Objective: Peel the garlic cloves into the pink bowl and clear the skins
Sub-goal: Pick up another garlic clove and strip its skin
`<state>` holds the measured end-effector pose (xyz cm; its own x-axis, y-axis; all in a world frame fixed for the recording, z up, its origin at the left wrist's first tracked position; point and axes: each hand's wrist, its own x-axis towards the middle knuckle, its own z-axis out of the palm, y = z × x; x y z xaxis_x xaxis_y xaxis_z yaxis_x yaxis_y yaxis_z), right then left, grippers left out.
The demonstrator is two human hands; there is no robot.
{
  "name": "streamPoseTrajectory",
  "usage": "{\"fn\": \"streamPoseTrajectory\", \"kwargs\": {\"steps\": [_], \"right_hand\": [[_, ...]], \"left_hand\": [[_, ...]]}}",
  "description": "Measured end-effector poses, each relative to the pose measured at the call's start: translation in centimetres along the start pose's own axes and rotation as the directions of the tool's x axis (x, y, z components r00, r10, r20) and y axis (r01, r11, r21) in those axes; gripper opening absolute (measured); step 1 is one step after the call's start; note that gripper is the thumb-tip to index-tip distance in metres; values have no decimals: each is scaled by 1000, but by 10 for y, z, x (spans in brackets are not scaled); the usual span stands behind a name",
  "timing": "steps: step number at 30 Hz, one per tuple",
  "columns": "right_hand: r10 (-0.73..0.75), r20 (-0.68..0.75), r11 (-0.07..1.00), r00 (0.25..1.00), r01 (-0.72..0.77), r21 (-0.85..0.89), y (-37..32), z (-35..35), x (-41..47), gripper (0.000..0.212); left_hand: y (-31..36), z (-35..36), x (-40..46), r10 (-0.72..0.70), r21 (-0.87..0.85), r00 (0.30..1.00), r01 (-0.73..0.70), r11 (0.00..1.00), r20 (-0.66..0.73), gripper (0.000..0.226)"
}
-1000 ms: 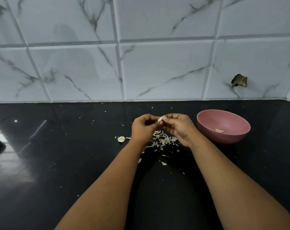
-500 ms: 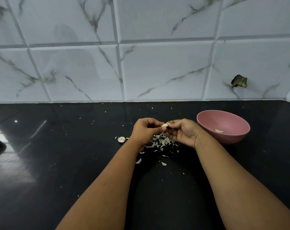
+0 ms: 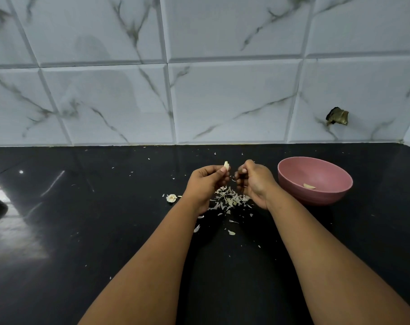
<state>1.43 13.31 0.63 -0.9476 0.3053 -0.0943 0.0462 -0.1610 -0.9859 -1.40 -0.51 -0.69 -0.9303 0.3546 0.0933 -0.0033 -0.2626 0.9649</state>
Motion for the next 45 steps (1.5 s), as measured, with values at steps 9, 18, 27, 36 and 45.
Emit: {"fn": "streamPoseTrajectory", "kwargs": {"steps": [9,18,27,36,45], "right_hand": [[-421,-59,784,905,331,-526,9,-14,4,20],[-483,-43,751,875,389,-534,6,-8,1,21],[-379,-58,898,924,352,-263,5,-2,-2,11],[-295,-16,955,955,295,23,4,-2,-3,13],[-282,115,958,953,285,-13,8,-2,-3,17]], "left_hand": [[1,1,0,-20,-54,999,17,998,-38,13],[-2,-2,0,28,12,990,-26,1000,-136,10],[-2,2,-3,140,83,979,-129,988,-149,14],[-4,5,-5,148,136,984,-133,982,-103,10],[-3,3,-5,205,326,966,-146,934,-155,4]]}}
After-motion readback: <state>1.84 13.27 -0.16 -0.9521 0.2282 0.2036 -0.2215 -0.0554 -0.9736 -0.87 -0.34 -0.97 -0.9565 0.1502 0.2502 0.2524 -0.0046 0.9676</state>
